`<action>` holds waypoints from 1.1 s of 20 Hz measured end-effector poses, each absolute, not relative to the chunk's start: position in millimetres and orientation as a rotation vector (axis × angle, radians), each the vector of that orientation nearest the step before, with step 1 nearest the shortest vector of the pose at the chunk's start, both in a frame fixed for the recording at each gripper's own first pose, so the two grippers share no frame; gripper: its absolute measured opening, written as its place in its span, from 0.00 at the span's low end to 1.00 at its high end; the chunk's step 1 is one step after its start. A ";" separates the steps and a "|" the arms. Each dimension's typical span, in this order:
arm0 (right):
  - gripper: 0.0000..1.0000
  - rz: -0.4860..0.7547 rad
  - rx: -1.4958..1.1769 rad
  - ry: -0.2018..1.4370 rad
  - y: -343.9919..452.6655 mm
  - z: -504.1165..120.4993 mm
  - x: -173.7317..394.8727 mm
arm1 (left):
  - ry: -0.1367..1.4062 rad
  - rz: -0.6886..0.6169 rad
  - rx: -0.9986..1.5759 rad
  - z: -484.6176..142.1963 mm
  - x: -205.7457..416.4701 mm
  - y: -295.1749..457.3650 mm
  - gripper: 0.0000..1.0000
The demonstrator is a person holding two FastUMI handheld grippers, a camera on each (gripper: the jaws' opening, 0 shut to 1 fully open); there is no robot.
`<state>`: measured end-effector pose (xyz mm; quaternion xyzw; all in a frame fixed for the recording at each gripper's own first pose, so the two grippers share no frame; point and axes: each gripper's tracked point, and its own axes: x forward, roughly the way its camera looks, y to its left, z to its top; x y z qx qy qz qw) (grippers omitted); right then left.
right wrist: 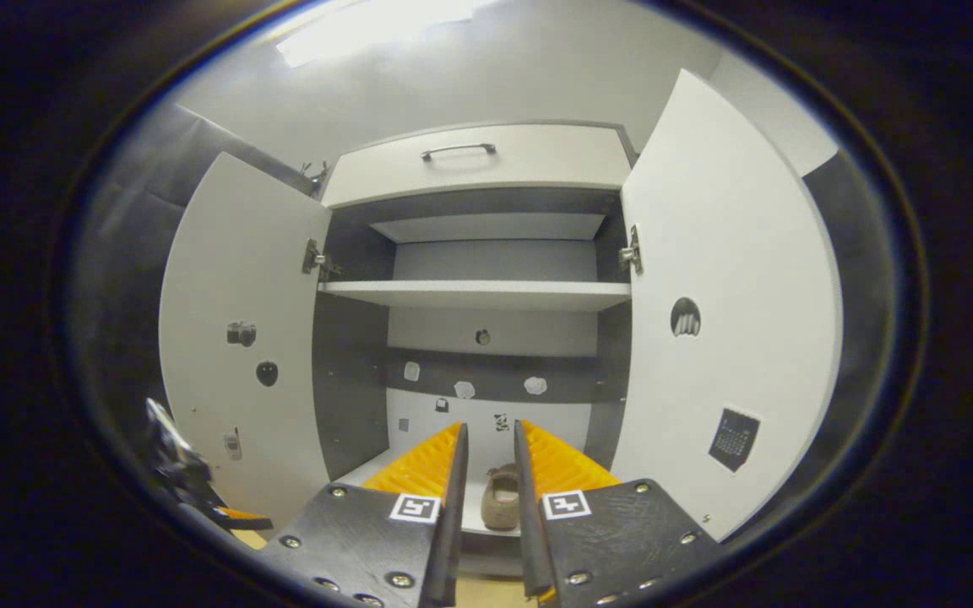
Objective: Grab one shoe with the right hand and put it into the shoe cabinet, grab the other shoe with the left hand and put it into the shoe cabinet; then close the right door with the right hand and the left door with the left hand.
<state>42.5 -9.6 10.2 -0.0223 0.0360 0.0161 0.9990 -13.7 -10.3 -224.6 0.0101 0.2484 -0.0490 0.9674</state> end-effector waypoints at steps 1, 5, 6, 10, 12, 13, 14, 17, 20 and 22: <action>0.30 0.030 -0.044 0.066 -12.2 14.1 36.6 | 0.558 -0.108 0.019 -247.1 -14.0 -13.9 0.97; 0.30 -0.028 -0.082 0.052 -39.0 18.6 25.5 | 0.788 -0.158 0.026 -335.4 -26.9 -29.6 0.98; 0.34 -0.042 -0.094 0.053 -47.7 20.4 14.7 | 0.838 -0.168 0.039 -355.7 -31.6 -30.9 1.00; 0.32 -0.080 -0.126 0.043 -67.3 23.3 -2.9 | 1.003 -0.196 0.054 -424.5 -50.1 -38.6 0.98; 0.32 -0.078 -0.118 0.032 -67.5 24.5 -3.6 | 1.097 -0.203 0.069 -452.3 -60.0 -34.1 0.98; 0.32 -0.069 -0.104 0.030 -66.2 24.6 -4.6 | 1.137 -0.206 0.076 -462.8 -66.0 -33.9 0.98; 0.32 -0.059 -0.088 0.032 -64.7 23.5 -5.8 | 1.167 -0.204 0.078 -471.7 -68.8 -33.3 0.97; 0.32 -0.058 -0.071 0.044 -68.5 18.1 -8.1 | 1.231 -0.204 0.070 -501.6 -76.3 -35.9 0.97; 0.33 -0.045 -0.059 0.055 -65.6 12.1 -10.4 | 1.322 -0.168 0.049 -530.0 -84.2 -31.8 0.87; 0.33 -0.045 -0.054 0.065 -67.2 9.5 -12.0 | 1.359 -0.168 0.036 -546.1 -87.9 -32.8 0.74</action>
